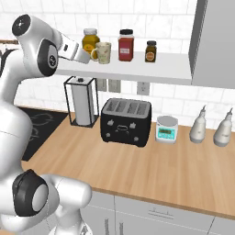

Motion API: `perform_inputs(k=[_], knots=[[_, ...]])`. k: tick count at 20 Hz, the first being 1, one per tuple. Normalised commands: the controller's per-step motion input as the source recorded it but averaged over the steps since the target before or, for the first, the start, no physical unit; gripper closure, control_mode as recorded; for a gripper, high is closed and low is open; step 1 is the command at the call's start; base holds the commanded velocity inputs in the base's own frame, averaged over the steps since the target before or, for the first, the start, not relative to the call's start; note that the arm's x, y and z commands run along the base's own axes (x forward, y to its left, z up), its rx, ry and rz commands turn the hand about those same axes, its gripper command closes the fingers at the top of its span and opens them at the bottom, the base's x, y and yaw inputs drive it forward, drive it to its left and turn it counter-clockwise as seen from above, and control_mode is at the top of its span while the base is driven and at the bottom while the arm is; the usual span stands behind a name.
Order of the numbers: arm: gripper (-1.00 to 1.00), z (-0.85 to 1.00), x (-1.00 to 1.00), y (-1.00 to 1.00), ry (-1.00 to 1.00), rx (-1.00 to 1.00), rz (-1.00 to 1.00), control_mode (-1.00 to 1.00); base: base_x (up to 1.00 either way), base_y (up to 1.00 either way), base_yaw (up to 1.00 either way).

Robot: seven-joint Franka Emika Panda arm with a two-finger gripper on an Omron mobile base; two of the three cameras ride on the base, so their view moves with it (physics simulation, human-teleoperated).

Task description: Gather all objects into one cabinet and sort the glasses and bowls to opposite sides.

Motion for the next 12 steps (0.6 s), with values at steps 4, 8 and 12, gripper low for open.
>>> perform_inputs(k=[4,8,12], knots=[[-1.00,0.00,0.09,-0.01,0.00,0.00,0.00,-1.00,0.00,0.00,0.00],[-1.00,0.00,0.15,-0.15,0.00,0.00,0.00,-1.00,0.00,0.00,0.00],[-1.00,0.00,0.20,-0.16,0.00,0.00,0.00,-1.00,0.00,0.00,0.00]])
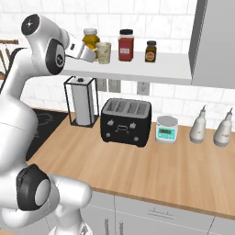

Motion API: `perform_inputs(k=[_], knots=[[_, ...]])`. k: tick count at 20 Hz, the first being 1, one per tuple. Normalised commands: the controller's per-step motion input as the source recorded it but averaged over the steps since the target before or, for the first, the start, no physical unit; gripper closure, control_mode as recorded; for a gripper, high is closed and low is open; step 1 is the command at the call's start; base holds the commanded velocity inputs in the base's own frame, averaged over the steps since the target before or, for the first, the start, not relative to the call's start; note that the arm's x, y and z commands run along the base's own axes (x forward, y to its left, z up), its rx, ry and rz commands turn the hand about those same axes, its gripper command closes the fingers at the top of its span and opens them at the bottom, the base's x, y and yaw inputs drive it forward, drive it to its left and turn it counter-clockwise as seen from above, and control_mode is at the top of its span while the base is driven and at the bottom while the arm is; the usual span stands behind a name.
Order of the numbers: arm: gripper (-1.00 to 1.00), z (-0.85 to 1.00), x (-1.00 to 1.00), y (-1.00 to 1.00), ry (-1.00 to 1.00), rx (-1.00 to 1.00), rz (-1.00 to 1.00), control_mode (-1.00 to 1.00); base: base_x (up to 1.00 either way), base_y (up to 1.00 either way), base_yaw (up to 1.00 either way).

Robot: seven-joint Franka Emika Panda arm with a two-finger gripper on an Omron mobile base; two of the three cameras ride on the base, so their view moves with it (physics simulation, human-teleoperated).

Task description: Gather all objects into one cabinet and sort the glasses and bowls to opposite sides.

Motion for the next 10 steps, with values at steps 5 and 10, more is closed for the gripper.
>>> perform_inputs(k=[5,10], knots=[[-1.00,0.00,0.18,-0.02,0.00,0.00,0.00,-1.00,0.00,0.00,0.00],[-1.00,-0.10,0.26,0.00,0.00,0.00,0.00,-1.00,0.00,0.00,0.00]])
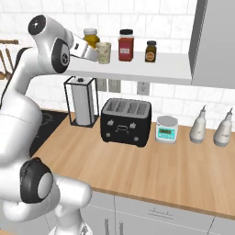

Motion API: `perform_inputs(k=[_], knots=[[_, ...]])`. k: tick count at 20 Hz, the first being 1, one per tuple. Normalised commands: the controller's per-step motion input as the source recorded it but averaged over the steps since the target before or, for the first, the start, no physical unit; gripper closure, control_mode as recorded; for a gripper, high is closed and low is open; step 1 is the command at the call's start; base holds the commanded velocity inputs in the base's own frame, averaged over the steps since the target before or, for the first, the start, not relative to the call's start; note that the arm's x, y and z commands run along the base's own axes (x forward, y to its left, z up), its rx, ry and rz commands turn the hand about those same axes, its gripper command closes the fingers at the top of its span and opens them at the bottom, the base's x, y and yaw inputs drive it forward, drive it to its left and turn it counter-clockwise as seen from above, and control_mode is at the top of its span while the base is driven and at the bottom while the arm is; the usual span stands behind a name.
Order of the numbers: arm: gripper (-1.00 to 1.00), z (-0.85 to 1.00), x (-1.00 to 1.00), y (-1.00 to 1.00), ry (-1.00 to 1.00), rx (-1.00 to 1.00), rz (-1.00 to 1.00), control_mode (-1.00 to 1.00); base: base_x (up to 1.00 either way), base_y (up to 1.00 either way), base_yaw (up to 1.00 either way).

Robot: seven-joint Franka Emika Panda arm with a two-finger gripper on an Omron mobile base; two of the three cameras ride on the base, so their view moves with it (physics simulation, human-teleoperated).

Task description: Gather all objects into one cabinet and sort the glasses and bowls to opposite sides.

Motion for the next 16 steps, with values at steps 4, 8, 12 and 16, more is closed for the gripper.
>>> perform_inputs(k=[4,8,12,16], knots=[[-1.00,-0.06,0.32,0.00,0.00,0.00,0.00,-1.00,0.00,0.00,0.00],[-1.00,0.00,0.39,0.00,0.00,0.00,0.00,-1.00,0.00,0.00,0.00],[-1.00,-0.01,0.36,0.00,0.00,0.00,0.00,-1.00,0.00,0.00,0.00],[-1.00,0.00,0.28,0.00,0.00,0.00,0.00,-1.00,0.00,0.00,0.00]])
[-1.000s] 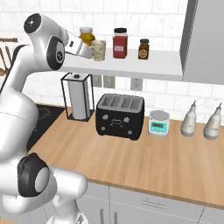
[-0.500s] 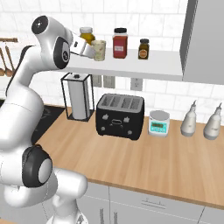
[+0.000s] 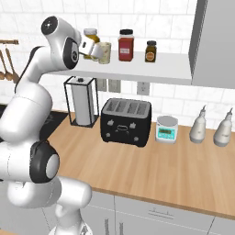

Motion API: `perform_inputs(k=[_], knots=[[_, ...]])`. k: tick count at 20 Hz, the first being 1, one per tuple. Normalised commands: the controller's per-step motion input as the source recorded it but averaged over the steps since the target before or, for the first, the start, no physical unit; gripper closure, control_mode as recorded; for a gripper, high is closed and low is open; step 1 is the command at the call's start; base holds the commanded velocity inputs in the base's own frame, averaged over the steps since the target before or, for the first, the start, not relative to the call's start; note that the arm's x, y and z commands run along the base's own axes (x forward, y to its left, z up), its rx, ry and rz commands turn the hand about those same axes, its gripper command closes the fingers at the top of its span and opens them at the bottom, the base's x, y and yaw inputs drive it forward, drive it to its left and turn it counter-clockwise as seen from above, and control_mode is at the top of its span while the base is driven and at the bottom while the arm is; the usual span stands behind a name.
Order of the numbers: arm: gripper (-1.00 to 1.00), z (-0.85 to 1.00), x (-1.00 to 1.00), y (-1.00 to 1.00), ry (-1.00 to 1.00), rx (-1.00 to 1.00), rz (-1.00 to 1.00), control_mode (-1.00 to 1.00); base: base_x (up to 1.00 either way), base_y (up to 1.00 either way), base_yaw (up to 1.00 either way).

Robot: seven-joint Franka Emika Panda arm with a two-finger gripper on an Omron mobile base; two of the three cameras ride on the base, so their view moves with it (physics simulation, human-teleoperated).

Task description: Gather all objects into one cabinet and sort the glasses and bowls to opposite sides.

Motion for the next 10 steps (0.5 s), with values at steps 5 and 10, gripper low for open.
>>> perform_inputs(k=[5,10], knots=[[-1.00,-0.02,0.22,0.00,0.01,0.00,-0.01,-1.00,0.00,0.00,0.00],[-1.00,-0.08,0.25,0.00,0.03,0.00,-0.01,-1.00,0.00,0.00,0.00]])
